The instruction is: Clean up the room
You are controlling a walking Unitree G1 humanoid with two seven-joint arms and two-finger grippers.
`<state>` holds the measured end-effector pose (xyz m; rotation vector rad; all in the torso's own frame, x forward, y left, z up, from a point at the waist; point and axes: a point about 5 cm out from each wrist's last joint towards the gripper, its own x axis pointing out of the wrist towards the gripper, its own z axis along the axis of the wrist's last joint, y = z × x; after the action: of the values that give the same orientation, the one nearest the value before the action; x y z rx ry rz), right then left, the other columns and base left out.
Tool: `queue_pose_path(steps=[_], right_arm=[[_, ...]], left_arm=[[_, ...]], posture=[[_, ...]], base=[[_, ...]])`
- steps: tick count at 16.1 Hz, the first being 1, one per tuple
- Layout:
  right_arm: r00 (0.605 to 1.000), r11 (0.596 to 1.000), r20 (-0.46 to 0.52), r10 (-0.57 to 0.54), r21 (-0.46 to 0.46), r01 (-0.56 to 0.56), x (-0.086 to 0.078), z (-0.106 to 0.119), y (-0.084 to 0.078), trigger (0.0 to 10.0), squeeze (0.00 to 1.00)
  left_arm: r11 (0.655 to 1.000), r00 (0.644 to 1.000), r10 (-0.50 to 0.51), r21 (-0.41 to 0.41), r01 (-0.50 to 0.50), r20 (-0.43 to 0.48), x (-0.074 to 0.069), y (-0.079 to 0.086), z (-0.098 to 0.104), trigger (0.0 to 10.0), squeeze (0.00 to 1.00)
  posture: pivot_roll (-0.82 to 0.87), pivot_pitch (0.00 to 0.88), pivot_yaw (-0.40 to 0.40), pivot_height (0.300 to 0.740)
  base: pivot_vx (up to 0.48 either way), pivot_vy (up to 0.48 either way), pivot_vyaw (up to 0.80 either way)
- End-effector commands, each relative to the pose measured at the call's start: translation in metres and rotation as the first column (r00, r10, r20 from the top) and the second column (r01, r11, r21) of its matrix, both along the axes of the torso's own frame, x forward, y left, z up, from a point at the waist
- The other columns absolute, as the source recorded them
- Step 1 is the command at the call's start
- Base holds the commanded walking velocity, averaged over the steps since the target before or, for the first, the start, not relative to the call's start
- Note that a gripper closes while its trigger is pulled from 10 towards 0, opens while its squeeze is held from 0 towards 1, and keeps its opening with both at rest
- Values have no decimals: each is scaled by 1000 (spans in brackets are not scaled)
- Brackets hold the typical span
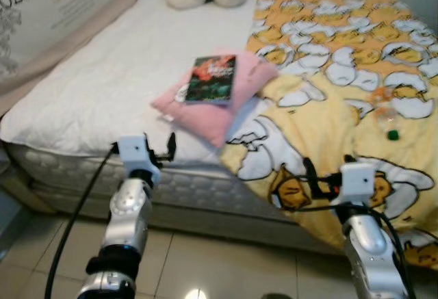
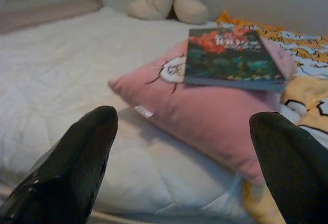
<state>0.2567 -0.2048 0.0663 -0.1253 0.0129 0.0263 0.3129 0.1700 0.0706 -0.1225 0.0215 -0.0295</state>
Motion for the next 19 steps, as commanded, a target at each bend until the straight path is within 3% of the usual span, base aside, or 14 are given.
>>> queue_pose_path(steps=[1, 5, 9, 12, 16, 19], right_arm=[[1000, 1000, 8, -9, -1, 9, 5, 5, 0, 10000, 0], [999, 1000, 30, 17, 16, -17, 16, 11, 11, 10000, 0], [998, 997, -16, 56, 49, -55, 19, 2, 20, 10000, 0], [988, 986, -27, 153, 66, -151, 33, 3, 38, 10000, 0], [971, 970, -32, 236, 67, -233, 48, 7, 53, 10000, 0], [963, 961, -30, 267, 79, -264, 57, 9, 62, 10000, 0]], left_arm=[[999, 1000, -18, -26, 18, 8, 6, -11, 5, 10000, 0], [999, 999, -40, -35, 40, -5, 4, -19, 3, 10000, 0], [999, 999, -28, -15, 28, -25, 3, -17, 2, 10000, 0], [998, 1000, 28, 51, -28, -1, 1, -5, 8, 10000, 0], [989, 991, 128, 72, -131, 47, -13, 12, 13, 10000, 0], [980, 986, 141, 129, -151, 84, -16, 12, 22, 10000, 0]], posture=[[-259, 0, 81, 740], [-256, 2, 80, 740], [-177, 23, 36, 740], [-73, 36, -23, 740], [12, 48, -86, 740], [54, 42, -94, 740]], base=[[0, -472, 0], [0, -472, 0], [0, -471, 0], [0, 0, 0], [0, 0, 0], [0, -160, 0]])
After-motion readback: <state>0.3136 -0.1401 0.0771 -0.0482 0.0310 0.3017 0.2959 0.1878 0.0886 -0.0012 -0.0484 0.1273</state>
